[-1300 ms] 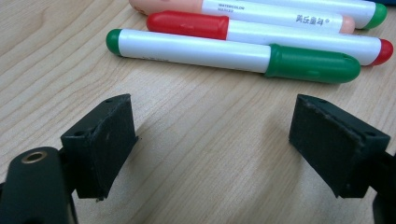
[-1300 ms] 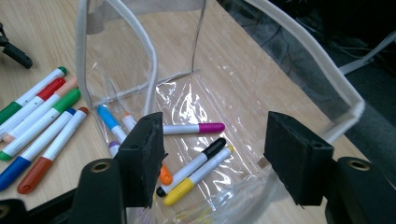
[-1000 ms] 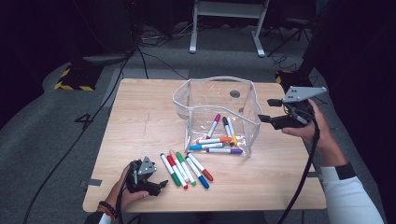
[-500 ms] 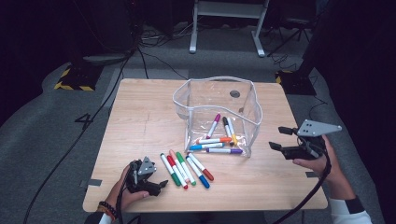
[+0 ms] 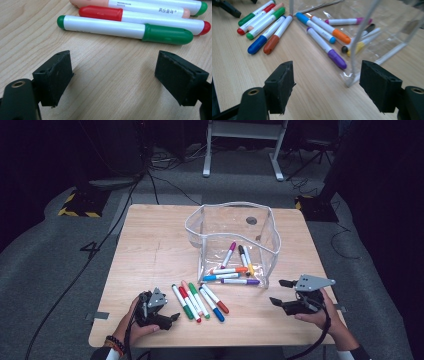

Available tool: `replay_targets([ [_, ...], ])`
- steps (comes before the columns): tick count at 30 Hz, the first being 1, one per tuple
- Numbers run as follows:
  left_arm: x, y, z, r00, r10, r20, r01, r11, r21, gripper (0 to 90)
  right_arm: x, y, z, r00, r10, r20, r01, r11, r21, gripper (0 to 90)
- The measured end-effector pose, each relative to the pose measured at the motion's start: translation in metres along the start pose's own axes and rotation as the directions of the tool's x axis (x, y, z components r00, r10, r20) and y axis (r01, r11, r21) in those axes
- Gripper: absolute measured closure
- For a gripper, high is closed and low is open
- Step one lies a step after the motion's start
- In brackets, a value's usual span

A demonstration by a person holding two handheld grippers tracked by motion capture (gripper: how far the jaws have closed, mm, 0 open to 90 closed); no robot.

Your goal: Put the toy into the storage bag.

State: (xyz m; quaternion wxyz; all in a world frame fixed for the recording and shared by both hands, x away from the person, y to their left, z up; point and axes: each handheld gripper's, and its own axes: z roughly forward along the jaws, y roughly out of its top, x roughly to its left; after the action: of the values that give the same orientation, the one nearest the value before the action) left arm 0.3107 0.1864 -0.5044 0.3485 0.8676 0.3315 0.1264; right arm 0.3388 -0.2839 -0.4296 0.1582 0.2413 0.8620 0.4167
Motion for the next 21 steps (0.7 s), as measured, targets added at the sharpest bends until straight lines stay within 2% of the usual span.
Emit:
replay_targets([
  [4,0.0,0.0,0.0,1.0,0.0,0.0,0.0,1.0,0.0,14.7,0.011,-0.001,0.022,0.9998,-0.013,-0.014,0.013,1.0,0.016,27.9],
  [6,0.0,0.0,0.0,1.0,0.0,0.0,0.0,1.0,0.0,14.7,0.017,-0.001,0.037,0.9991,-0.005,-0.042,0.006,0.999,0.033,28.0],
  [12,0.0,0.0,0.0,1.0,0.0,0.0,0.0,1.0,0.0,14.7,0.035,0.005,0.072,0.9952,-0.045,-0.087,0.052,0.995,0.083,28.1],
  [15,0.0,0.0,0.0,1.0,0.0,0.0,0.0,1.0,0.0,14.7,0.044,0.012,0.087,0.9921,-0.063,-0.108,0.072,0.994,0.081,29.3],
  [17,0.0,0.0,0.0,1.0,0.0,0.0,0.0,1.0,0.0,14.7,0.048,0.019,0.095,0.9907,-0.06,-0.122,0.069,0.995,0.069,30.7],
  [21,0.0,0.0,0.0,1.0,0.0,-0.001,0.0,1.0,0.0,14.7,0.056,0.027,0.107,0.9885,-0.086,-0.125,0.095,0.993,0.068,32.0],
])
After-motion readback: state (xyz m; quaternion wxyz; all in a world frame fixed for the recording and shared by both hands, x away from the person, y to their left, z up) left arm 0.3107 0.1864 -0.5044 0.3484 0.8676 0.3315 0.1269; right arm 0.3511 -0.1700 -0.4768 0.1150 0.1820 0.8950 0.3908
